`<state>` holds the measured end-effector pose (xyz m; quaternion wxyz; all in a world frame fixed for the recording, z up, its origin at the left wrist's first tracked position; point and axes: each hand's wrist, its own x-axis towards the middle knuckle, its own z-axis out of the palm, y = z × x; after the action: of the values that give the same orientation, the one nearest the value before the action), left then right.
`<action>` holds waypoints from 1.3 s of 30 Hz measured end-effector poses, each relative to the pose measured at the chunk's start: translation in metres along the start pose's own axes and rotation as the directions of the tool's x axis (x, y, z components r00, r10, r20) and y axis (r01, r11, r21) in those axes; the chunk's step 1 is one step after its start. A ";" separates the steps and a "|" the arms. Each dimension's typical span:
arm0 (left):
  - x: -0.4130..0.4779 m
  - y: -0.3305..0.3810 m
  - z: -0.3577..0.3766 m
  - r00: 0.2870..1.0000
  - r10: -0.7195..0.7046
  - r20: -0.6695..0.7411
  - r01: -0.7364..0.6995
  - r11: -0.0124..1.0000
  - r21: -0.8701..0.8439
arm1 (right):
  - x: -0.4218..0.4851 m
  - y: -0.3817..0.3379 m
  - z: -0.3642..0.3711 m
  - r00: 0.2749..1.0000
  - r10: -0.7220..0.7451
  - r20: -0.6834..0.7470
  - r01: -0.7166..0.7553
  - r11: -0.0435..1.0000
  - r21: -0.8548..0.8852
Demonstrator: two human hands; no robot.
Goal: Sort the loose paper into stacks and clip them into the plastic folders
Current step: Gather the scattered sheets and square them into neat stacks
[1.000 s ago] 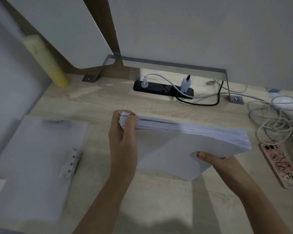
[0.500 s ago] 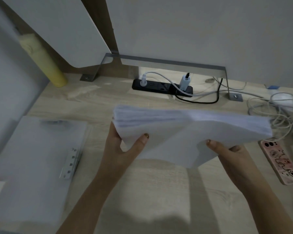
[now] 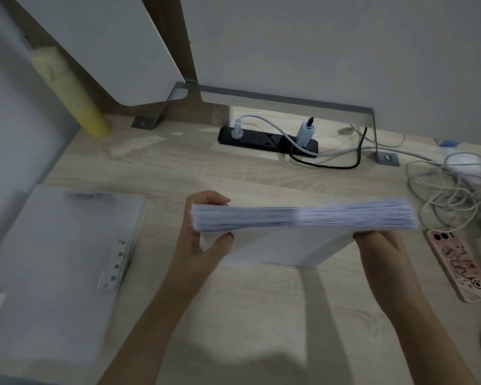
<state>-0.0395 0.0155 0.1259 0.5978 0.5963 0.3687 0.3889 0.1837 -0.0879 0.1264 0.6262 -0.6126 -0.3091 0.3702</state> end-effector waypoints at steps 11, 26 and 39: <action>-0.001 -0.001 0.009 0.998 -0.059 -0.031 0.058 0.998 -0.036 | -0.006 -0.012 0.003 0.999 0.009 -0.042 -0.011 0.998 -0.060; 0.001 0.004 0.012 0.997 -0.072 -0.039 0.069 0.995 -0.077 | -0.005 -0.051 0.013 0.968 -0.125 -0.218 0.135 0.990 0.031; 0.005 -0.003 0.015 0.994 -0.099 -0.051 0.093 0.989 -0.117 | -0.003 -0.031 0.000 0.994 -0.004 0.106 0.021 0.987 -0.157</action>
<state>-0.0243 0.0134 0.1237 0.6382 0.5314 0.3911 0.3968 0.1850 -0.0896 0.1574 0.5607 -0.6381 -0.3739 0.3723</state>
